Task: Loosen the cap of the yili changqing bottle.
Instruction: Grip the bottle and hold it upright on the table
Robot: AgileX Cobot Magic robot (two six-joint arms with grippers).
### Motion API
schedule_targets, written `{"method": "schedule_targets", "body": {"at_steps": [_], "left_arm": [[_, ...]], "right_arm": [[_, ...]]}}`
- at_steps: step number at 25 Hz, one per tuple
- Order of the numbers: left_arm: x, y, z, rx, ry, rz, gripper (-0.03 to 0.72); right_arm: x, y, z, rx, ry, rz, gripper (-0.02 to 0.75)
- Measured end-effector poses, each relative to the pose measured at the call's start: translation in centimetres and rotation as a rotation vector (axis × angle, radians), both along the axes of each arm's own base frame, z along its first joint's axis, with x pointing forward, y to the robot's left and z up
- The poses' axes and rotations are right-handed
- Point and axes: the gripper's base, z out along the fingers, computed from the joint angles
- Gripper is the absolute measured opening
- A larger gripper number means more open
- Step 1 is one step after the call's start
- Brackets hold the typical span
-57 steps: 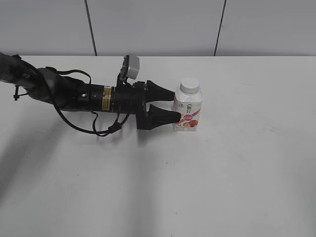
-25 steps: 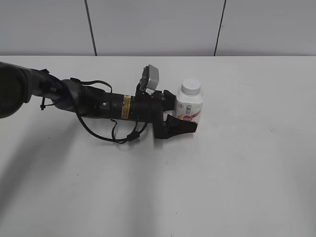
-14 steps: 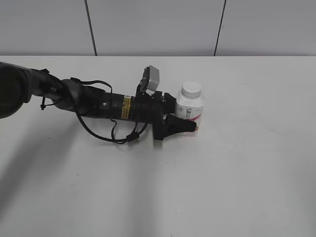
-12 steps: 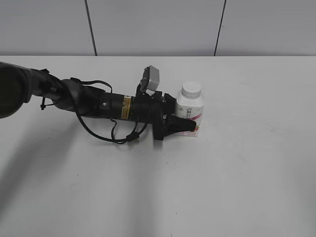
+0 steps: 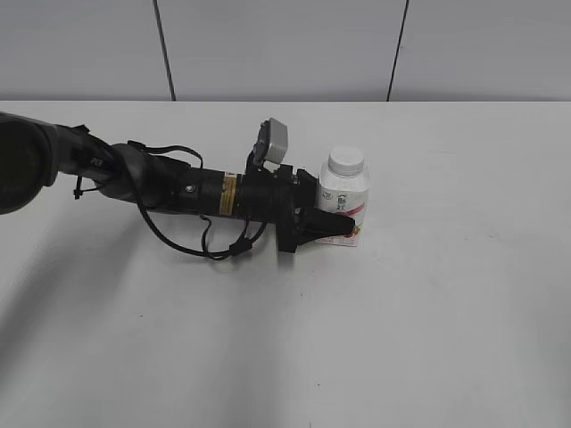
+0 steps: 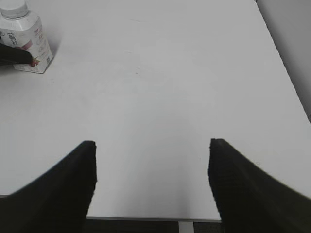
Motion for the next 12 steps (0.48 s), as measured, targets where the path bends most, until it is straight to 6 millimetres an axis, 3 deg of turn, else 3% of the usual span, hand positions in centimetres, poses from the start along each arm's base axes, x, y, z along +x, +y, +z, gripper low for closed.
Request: {"method": "schedule_targets", "body": {"at_steps": [7, 12], "left_arm": [[0.1, 0.6, 0.3, 0.032, -0.016, -0.028, 0.418], [1.1, 2.2, 1.8, 0.052, -0.024, -0.008, 0.418]], "right_arm": [[0.0, 0.0, 0.0, 0.001, 0.0, 0.0, 0.565], [0.0, 0.0, 0.0, 0.001, 0.0, 0.0, 0.565]]}}
